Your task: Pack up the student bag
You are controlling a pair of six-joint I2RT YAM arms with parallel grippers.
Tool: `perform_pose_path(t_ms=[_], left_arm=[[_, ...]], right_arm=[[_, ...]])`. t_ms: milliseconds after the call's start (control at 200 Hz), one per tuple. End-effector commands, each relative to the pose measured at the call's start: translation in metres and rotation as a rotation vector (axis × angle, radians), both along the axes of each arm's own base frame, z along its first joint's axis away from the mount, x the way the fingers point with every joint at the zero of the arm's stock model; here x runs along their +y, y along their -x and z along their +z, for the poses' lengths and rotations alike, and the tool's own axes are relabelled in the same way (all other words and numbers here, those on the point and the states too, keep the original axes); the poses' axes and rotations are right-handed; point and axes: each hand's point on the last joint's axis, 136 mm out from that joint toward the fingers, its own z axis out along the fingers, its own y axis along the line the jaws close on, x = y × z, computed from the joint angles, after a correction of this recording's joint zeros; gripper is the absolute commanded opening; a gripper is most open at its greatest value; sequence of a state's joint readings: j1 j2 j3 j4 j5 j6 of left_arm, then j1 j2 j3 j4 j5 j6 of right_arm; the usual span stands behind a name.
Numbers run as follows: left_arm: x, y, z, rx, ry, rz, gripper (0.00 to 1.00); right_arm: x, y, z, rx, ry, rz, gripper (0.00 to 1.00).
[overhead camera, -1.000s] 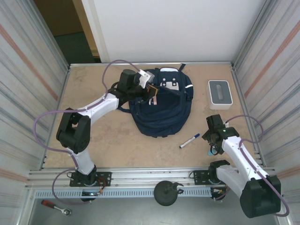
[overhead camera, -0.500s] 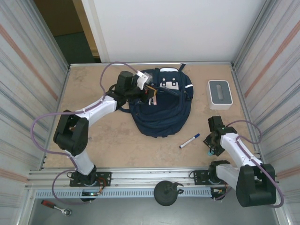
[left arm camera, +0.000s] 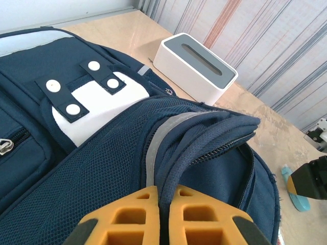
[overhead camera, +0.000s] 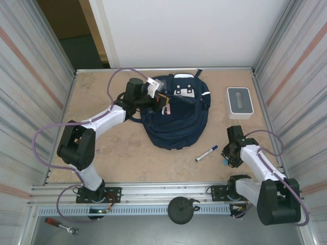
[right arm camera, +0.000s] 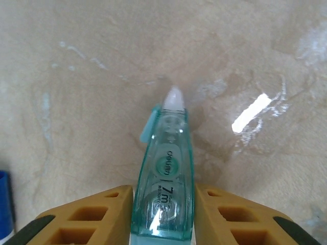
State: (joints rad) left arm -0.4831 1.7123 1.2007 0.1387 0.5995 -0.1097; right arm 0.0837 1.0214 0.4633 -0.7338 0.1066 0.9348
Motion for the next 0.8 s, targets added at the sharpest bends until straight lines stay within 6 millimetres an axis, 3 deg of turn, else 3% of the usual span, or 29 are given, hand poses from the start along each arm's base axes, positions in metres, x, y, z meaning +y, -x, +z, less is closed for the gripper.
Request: perform_pose_path(t_ms=[0, 205, 316, 466, 611, 797], left_arm=[[0.007, -0.001, 0.042, -0.079, 0.065, 0.015, 0.0], [0.008, -0.002, 0.054, -0.089, 0.075, 0.031, 0.0], [0.009, -0.006, 0.056, -0.089, 0.062, 0.042, 0.0], [0.012, -0.01, 0.061, -0.102, 0.037, 0.061, 0.0], [0.011, -0.012, 0.076, -0.123, 0.022, 0.055, 0.0], [0.01, -0.014, 0.091, -0.141, 0.015, 0.05, 0.0]], right_arm=[[0.005, -0.005, 0.01, -0.045, -0.021, 0.044, 0.32], [0.009, -0.034, 0.068, -0.233, -0.007, 0.12, 0.29], [0.027, -0.053, 0.095, -0.339, -0.065, 0.174, 0.29], [0.082, -0.09, 0.136, -0.487, -0.163, 0.342, 0.29], [0.159, -0.124, 0.175, -0.616, -0.187, 0.577, 0.28], [0.247, -0.16, 0.186, -0.693, -0.321, 0.722, 0.29]])
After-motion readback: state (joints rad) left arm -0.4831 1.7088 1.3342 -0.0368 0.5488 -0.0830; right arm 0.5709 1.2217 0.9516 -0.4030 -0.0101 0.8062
